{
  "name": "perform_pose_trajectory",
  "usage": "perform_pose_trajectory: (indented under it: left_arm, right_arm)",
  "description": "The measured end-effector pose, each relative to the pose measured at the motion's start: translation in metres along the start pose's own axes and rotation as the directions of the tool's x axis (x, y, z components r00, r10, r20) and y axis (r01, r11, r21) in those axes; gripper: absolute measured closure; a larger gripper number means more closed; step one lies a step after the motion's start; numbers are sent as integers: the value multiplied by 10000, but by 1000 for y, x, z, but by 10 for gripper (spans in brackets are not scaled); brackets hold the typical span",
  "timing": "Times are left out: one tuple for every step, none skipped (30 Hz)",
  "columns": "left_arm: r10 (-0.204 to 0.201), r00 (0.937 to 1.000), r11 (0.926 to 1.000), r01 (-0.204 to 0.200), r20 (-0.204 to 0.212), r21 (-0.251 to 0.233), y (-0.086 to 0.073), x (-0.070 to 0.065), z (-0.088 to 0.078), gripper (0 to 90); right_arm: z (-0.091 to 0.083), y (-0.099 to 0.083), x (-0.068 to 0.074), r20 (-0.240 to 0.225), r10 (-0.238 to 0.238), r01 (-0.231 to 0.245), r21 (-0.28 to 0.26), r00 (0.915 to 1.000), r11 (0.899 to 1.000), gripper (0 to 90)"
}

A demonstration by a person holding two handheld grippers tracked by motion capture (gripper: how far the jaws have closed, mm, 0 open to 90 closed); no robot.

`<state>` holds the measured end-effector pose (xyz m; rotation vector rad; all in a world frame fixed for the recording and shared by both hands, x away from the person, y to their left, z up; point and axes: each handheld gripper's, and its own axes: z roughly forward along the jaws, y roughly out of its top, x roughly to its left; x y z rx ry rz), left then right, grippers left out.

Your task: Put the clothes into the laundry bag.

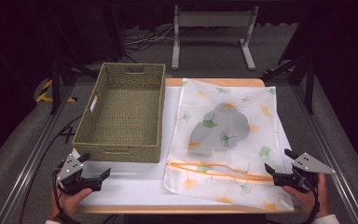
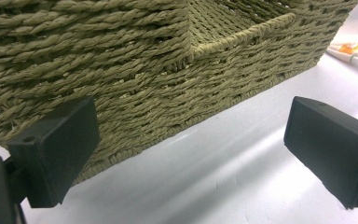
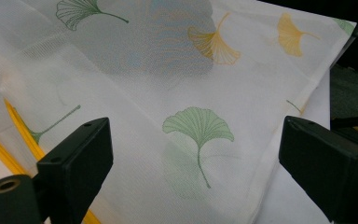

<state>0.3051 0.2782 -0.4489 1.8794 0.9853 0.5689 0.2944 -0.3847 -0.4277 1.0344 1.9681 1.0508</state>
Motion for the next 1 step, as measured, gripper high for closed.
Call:
perform_pose_trajectory:
  left_arm:
    - [-7, 10000, 10000, 7, -11, 19, 0, 0, 0, 41]
  right_arm:
    - [0, 0, 0, -3, -9, 9, -13, 10000, 10000, 109]
